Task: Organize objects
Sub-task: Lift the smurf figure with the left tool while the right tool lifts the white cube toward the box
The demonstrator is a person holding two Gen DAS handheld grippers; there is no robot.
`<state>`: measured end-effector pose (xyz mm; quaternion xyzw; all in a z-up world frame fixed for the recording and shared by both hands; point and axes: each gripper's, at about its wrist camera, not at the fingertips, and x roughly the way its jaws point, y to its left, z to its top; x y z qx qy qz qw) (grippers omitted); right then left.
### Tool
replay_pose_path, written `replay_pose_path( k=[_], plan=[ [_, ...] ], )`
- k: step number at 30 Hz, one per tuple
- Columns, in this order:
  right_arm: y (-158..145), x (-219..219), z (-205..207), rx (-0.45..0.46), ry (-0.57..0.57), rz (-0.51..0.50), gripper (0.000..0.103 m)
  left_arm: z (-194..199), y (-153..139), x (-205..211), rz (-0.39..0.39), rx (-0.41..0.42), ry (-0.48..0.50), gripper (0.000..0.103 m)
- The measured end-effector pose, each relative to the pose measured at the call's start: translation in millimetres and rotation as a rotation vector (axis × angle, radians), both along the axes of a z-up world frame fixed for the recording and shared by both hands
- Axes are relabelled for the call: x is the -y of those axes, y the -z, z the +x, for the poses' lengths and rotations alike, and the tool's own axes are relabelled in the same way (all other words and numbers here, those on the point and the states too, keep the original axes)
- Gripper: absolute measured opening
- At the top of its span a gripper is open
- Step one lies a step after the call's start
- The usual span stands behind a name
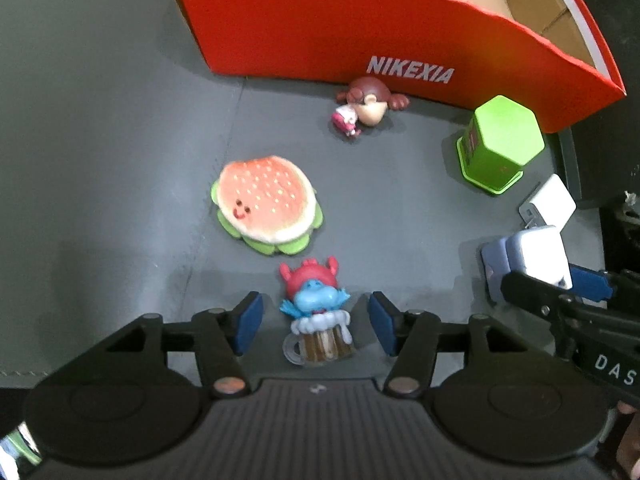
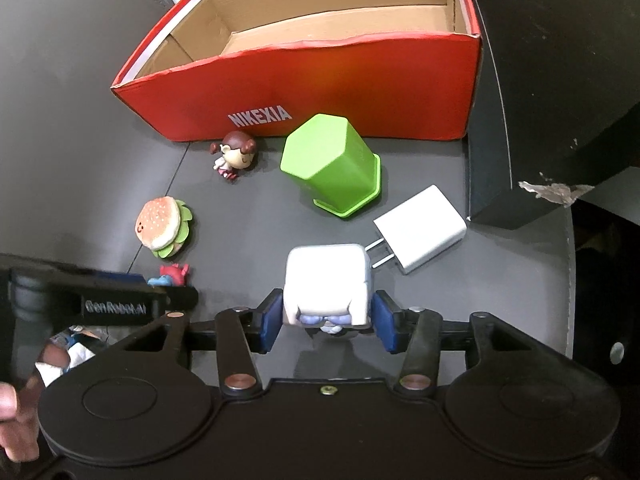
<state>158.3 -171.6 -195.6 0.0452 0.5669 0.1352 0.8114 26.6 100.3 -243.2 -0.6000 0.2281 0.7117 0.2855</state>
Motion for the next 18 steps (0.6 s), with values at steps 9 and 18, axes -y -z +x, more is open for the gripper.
replay_pose_path(
  k=[9, 18],
  plan=[
    [6, -1, 6, 0.0, 0.019, -0.02, 0.058, -6, 3, -2, -0.032, -0.031, -0.14, 0.056],
    [11, -6, 9, -0.004, 0.019, -0.046, 0.062, -8, 2, -3, -0.078, -0.023, -0.241, 0.055]
  ],
)
